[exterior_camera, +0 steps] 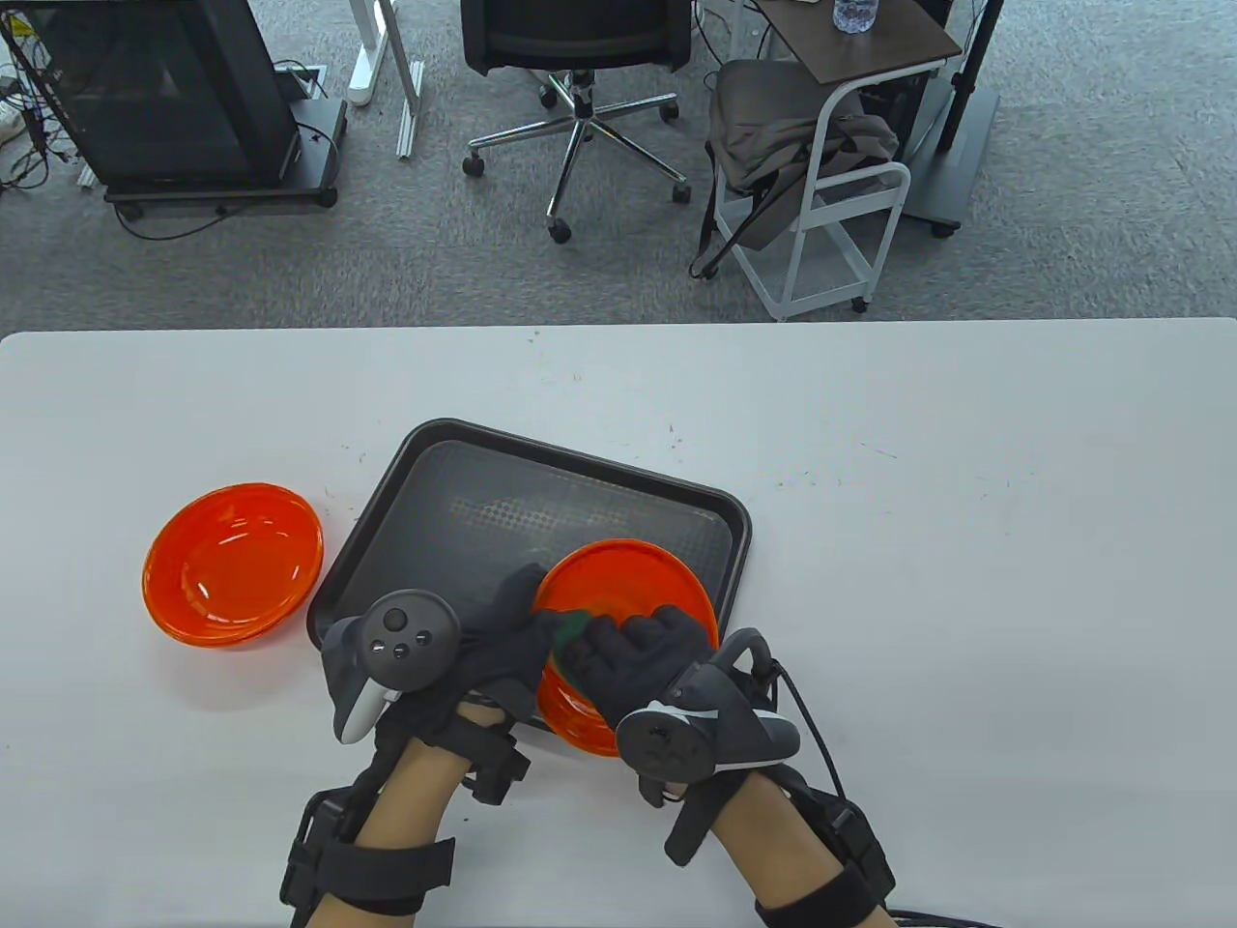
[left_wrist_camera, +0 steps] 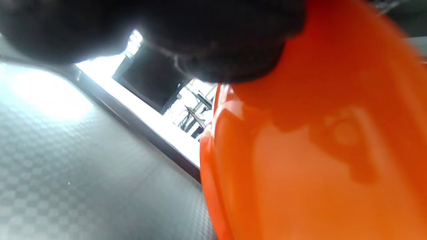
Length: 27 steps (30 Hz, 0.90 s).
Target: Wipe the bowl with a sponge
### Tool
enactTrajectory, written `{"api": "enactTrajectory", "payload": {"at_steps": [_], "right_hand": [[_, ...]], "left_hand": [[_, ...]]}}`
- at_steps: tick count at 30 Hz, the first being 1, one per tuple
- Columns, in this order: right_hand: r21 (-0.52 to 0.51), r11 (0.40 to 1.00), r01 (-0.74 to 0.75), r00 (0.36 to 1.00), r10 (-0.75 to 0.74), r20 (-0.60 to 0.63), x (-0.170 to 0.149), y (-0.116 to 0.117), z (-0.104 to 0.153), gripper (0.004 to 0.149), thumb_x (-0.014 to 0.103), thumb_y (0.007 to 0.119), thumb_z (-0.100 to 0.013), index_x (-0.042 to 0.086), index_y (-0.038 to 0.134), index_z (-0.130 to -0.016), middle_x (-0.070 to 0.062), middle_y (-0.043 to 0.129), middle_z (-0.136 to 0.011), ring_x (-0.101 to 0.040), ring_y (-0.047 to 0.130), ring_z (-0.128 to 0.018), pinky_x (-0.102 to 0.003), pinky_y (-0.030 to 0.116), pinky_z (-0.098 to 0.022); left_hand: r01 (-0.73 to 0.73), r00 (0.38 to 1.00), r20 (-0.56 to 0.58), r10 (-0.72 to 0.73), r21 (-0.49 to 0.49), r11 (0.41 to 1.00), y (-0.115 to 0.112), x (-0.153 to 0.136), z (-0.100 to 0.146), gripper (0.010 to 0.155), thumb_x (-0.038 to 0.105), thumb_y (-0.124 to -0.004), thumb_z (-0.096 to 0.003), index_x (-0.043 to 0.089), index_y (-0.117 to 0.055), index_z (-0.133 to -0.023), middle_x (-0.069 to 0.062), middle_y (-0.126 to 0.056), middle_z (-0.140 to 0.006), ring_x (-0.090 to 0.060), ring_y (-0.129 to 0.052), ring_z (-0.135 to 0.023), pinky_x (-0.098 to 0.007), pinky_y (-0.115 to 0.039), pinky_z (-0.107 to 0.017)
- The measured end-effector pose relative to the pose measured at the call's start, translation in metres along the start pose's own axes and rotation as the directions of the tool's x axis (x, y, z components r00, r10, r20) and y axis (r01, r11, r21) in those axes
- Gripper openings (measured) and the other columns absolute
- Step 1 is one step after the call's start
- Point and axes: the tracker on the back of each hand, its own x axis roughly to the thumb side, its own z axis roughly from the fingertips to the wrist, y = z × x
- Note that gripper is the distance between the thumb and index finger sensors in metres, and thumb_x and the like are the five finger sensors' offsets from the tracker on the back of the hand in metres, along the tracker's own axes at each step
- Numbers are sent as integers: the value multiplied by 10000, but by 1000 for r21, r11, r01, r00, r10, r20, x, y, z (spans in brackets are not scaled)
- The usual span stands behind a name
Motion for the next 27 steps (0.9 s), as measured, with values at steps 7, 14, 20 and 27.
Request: {"api": "enactTrajectory", "payload": {"at_steps": [7, 14, 20, 27], "right_hand": [[153, 987, 56, 997, -49, -52, 6, 3, -3, 455, 259, 800, -524, 138, 670, -943, -220, 794, -964, -442, 788, -779, -690, 587, -585], [297, 940, -167, 954, 230, -194, 5, -1, -3, 446, 254, 800, -522, 138, 682, -936, -224, 794, -963, -444, 779, -774, -685, 581, -586], [293, 920, -261, 902, 341, -266, -4, -4, -1, 441, 256, 800, -525, 155, 683, -938, -215, 763, -989, -443, 757, -794, -688, 568, -593], [158, 937, -312, 895, 346, -281, -13, -6, 0, 452, 277, 800, -533, 159, 667, -948, -198, 797, -969, -422, 803, -759, -668, 609, -574]], "left_hand": [[59, 998, -22, -57, 83, 995, 17, -8, 2, 544, 435, -785, -524, 142, -730, -979, -44, -975, -418, -80, -970, -85, -312, -913, -117], [77, 997, -13, -76, 76, 994, 21, -7, 2, 539, 424, -785, -522, 127, -738, -969, -53, -975, -405, -79, -967, -70, -311, -913, -104], [51, 999, 10, -51, 16, 999, 15, -1, 1, 537, 417, -783, -524, 114, -742, -965, -56, -975, -393, -73, -964, -59, -304, -912, -92], [-16, 999, 28, 18, -61, 998, 4, 3, -1, 534, 423, -786, -525, 124, -739, -966, -50, -975, -381, -63, -962, -55, -295, -914, -83]]}}
